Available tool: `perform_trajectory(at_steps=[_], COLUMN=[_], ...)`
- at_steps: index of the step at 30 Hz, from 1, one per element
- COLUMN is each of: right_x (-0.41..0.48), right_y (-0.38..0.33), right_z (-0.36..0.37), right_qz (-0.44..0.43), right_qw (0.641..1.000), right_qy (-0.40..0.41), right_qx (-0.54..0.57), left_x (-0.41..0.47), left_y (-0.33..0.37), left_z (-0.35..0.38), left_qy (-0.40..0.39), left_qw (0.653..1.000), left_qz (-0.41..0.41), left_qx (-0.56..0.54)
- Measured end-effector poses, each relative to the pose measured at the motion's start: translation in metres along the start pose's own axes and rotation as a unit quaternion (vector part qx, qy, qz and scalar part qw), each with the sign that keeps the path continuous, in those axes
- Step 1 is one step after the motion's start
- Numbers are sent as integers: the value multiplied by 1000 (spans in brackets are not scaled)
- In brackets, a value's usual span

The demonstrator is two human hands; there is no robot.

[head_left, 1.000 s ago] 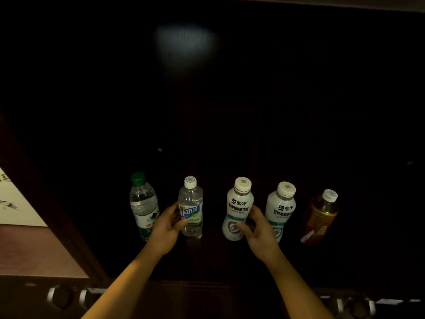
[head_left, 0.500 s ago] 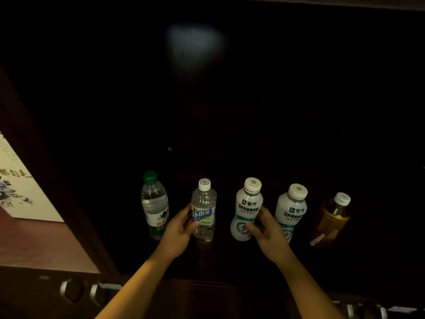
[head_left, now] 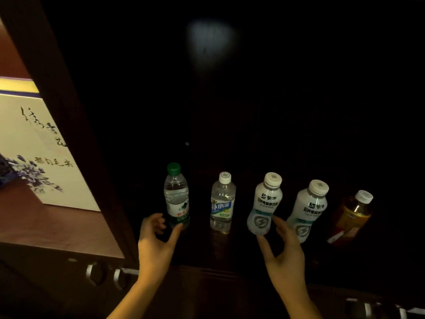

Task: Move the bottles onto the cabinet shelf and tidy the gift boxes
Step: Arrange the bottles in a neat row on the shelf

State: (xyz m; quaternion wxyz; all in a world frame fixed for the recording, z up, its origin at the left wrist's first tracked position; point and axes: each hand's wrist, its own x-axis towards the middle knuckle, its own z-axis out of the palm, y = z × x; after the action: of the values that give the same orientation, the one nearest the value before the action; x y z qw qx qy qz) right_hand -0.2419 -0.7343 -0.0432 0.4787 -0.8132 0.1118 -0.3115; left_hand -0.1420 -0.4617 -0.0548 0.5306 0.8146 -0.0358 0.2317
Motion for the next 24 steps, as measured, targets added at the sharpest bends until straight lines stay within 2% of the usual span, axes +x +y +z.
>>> perform_trajectory(at_steps=[5,8,12,24], right_x=[-3,3,22,61], right_y=[-26,-33,-37,-34], right_z=[27,41,54,79], right_qz=[-33,-9,29,44], right_qw=[998,995,988,987], right_qy=[-52,-97,-146,-154], right_qx=[-15,-24,-38,11], left_x=[6,14,30,39], left_y=[4,4,4,-2], left_z=[10,14,20,29], left_qy=[-29,-56,-79,-54], left_qw=[999,995,994,996], left_qz=[-33,-78,-81,-75], left_qx=[20,3,-11,-1])
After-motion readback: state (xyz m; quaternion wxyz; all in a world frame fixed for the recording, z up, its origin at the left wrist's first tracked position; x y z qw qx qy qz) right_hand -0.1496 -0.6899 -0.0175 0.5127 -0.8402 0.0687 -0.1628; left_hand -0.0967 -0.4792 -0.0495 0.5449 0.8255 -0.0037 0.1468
